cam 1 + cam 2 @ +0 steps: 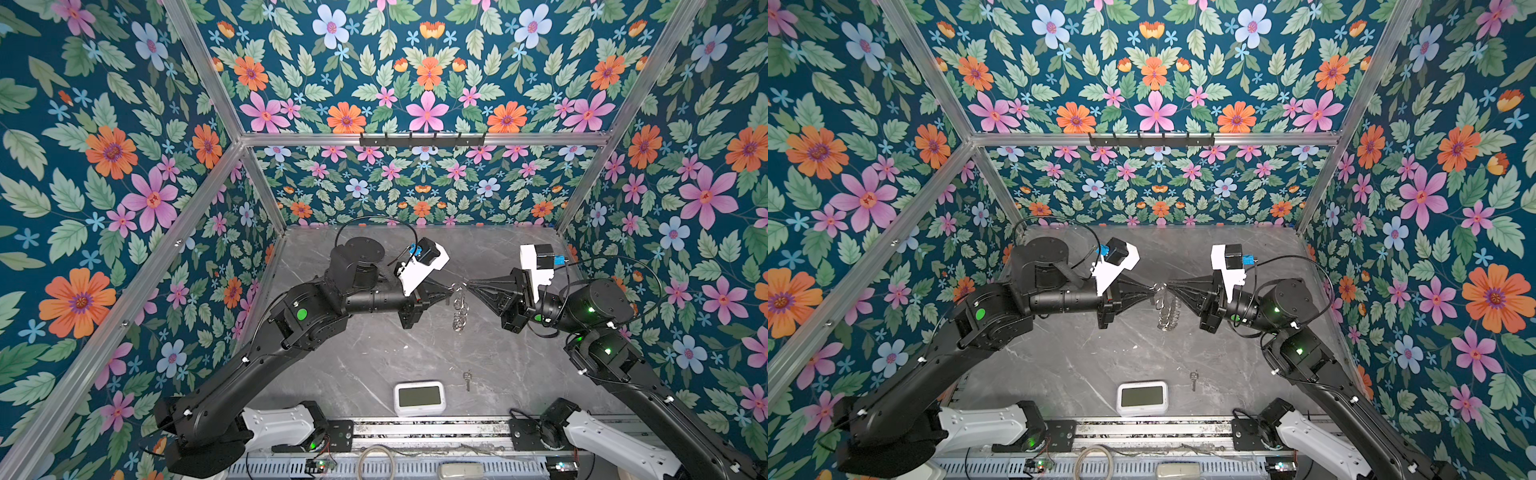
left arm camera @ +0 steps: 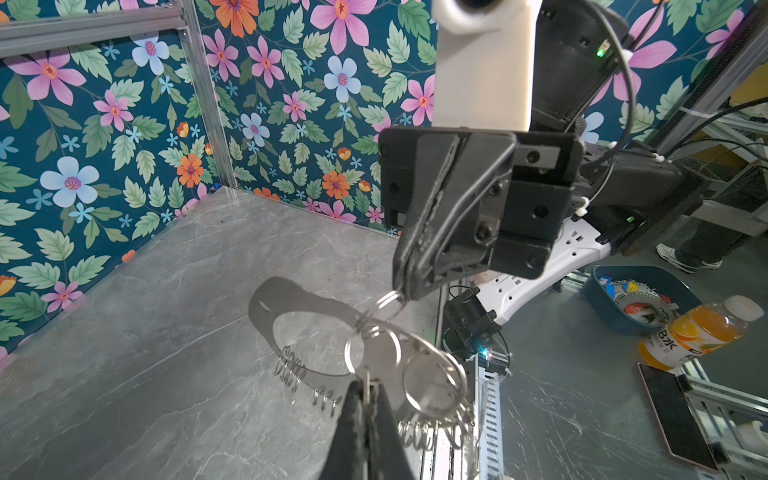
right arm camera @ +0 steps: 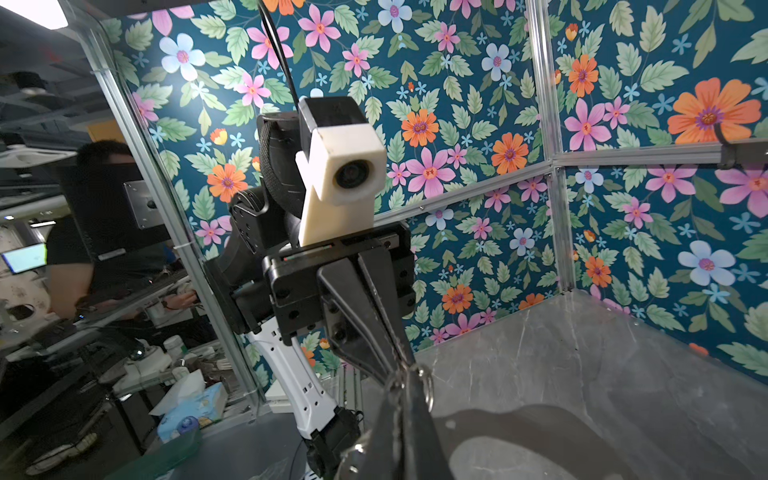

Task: Remove the keys from the keyring

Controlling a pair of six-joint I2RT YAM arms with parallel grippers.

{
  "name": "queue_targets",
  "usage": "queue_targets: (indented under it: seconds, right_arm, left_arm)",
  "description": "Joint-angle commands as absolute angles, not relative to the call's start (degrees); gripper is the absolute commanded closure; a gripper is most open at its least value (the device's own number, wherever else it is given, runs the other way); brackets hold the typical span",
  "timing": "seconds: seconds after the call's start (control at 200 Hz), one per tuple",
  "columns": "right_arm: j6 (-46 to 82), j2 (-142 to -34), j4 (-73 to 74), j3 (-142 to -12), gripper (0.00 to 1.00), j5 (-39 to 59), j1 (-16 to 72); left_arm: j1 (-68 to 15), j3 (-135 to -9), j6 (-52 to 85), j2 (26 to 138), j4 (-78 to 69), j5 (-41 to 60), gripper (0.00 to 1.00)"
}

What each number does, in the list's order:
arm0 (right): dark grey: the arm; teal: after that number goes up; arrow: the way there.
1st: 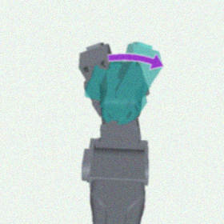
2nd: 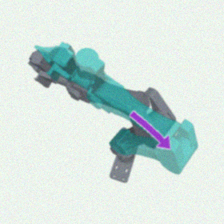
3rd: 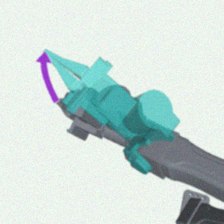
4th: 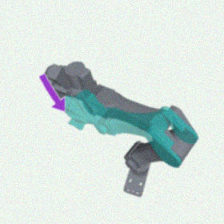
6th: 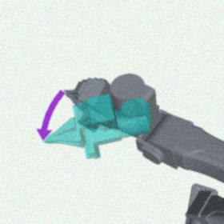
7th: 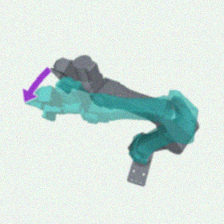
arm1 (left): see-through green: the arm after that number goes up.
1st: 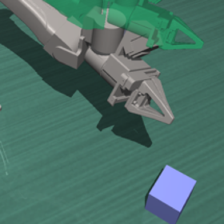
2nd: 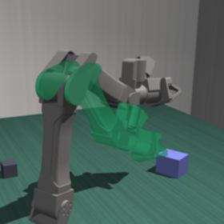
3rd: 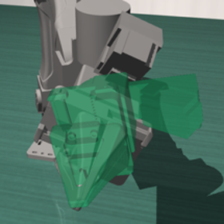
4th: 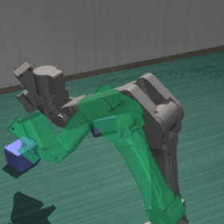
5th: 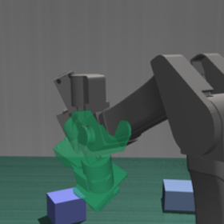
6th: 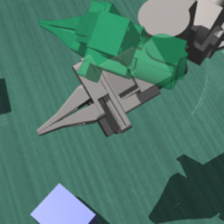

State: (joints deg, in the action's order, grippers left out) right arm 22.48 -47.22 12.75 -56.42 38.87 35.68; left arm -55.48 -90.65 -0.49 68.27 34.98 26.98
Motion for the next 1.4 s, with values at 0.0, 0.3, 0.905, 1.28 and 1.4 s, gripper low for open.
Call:
queue_targets:
  seconds: [0.0, 0.3, 0.905, 1.28, 1.4]
  right_arm:
    - [22.77, -47.37, 16.92, -57.06, 1.0, 38.42, 35.74]
    - [22.23, -48.4, 12.99, -58.37, 1.0, 40.08, 35.69]
    - [3.7, -49.19, -9.4, -63.43, 0.48, 51.45, 34.43]
    - [10.26, -52.62, -2.95, -64.43, 0.45, 62.31, 32.59]
    - [11.29, -53.0, -1.6, -64.33, 0.44, 62.64, 32.85]
  left_arm:
    - [-55.46, -90.4, -0.71, 68.03, 35.2, 27.88, 1.0]
    - [-55.46, -93.47, -2.29, 68.32, 37.25, 28.39, 1.0]
    - [-55.46, -101.49, -10.35, 72.37, 48.13, 43.13, 1.0]
    - [-55.48, -101.99, -10.28, 72.75, 47.7, 42.82, 1.0]
    - [-55.48, -102.13, -9.82, 73.04, 47.03, 42.89, 1.0]
